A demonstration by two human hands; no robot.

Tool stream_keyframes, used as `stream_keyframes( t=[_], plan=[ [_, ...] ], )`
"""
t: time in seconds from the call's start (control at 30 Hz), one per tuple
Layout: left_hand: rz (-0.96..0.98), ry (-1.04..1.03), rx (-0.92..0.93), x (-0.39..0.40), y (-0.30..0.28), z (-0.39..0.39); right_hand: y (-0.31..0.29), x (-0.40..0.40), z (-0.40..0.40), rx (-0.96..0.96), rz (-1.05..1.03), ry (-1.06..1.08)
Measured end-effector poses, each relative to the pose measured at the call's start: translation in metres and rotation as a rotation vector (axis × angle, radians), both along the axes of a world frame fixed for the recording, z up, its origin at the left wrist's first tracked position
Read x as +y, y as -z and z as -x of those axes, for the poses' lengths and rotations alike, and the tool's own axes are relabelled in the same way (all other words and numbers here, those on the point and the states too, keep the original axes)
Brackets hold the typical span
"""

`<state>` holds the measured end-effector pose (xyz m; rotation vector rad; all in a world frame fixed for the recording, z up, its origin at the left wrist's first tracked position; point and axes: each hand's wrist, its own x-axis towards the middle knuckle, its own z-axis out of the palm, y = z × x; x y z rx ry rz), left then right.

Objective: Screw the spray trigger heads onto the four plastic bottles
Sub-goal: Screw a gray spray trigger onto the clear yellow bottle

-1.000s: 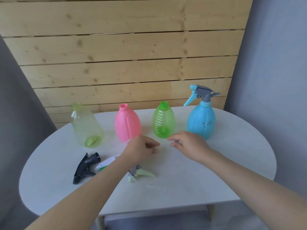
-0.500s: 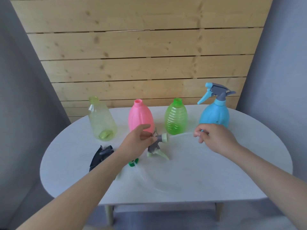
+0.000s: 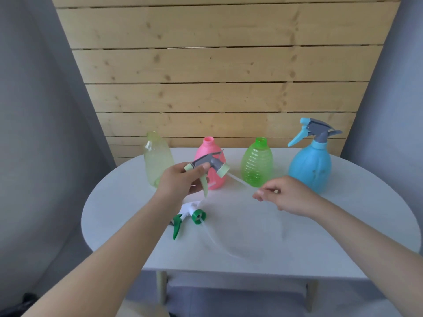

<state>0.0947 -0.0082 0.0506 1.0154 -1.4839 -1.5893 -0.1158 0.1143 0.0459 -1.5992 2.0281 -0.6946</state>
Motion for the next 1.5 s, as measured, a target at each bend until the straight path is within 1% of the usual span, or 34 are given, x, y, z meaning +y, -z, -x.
stream_keyframes(
  t=[0.03,0.1,0.17,0.23,0.33,0.4,0.47,0.53,0.6,0.7,0.73,0.8,0.87,0.97,1.03,1.2,1.3,1.37,1.5],
  plan=[
    [0.024,-0.007,-0.031,0.0,0.0,-0.002,-0.002,-0.002,-0.005,-0.043,0.042,-0.006],
    [0.048,0.03,-0.087,0.001,-0.002,-0.003,-0.007,-0.005,-0.015,-0.208,0.108,0.024],
    [0.076,0.087,-0.136,0.002,-0.004,-0.005,-0.012,-0.01,-0.027,-0.366,0.093,0.042],
    [0.104,0.126,-0.171,0.005,-0.004,-0.006,-0.014,-0.015,-0.037,-0.489,0.06,0.008],
    [0.139,0.115,-0.212,0.01,0.0,-0.005,-0.012,-0.019,-0.047,-0.52,-0.005,-0.03],
    [0.138,0.083,-0.172,0.009,-0.004,-0.006,-0.013,-0.021,-0.049,-0.544,-0.005,-0.027],
    [0.135,0.042,-0.111,0.004,-0.012,-0.013,-0.016,-0.026,-0.049,-0.583,0.059,0.016],
    [0.197,-0.001,-0.146,-0.003,-0.018,-0.024,-0.017,-0.032,-0.049,-0.602,0.133,0.087],
    [0.296,-0.112,-0.264,-0.009,-0.016,-0.033,-0.018,-0.034,-0.052,-0.592,0.174,0.138],
    [0.382,-0.388,-0.435,-0.016,-0.008,-0.037,-0.015,-0.035,-0.056,-0.602,0.198,0.165],
    [0.382,-0.473,-0.455,-0.019,-0.005,-0.037,-0.015,-0.036,-0.059,-0.612,0.208,0.17],
    [0.342,-0.601,-0.438,-0.025,0.0,-0.037,-0.016,-0.039,-0.063,-0.63,0.235,0.184],
    [0.269,-0.644,-0.431,-0.031,0.004,-0.034,-0.017,-0.043,-0.067,-0.65,0.258,0.196],
    [0.185,-0.586,-0.433,-0.04,0.013,-0.029,-0.018,-0.049,-0.071,-0.657,0.253,0.198],
    [0.167,-0.534,-0.418,-0.049,0.017,-0.027,-0.017,-0.052,-0.073,-0.649,0.238,0.199],
    [0.229,-0.513,-0.392,-0.072,0.029,-0.022,-0.017,-0.06,-0.07,-0.661,0.255,0.215],
    [0.323,-0.525,-0.388,-0.072,0.03,-0.023,-0.018,-0.06,-0.064,-0.7,0.292,0.23],
    [0.424,-0.5,-0.401,-0.066,0.029,-0.023,-0.021,-0.057,-0.058,-0.723,0.335,0.25],
    [0.64,-0.269,-0.452,-0.045,0.022,-0.026,-0.03,-0.046,-0.043,-0.741,0.488,0.283]
  ],
)
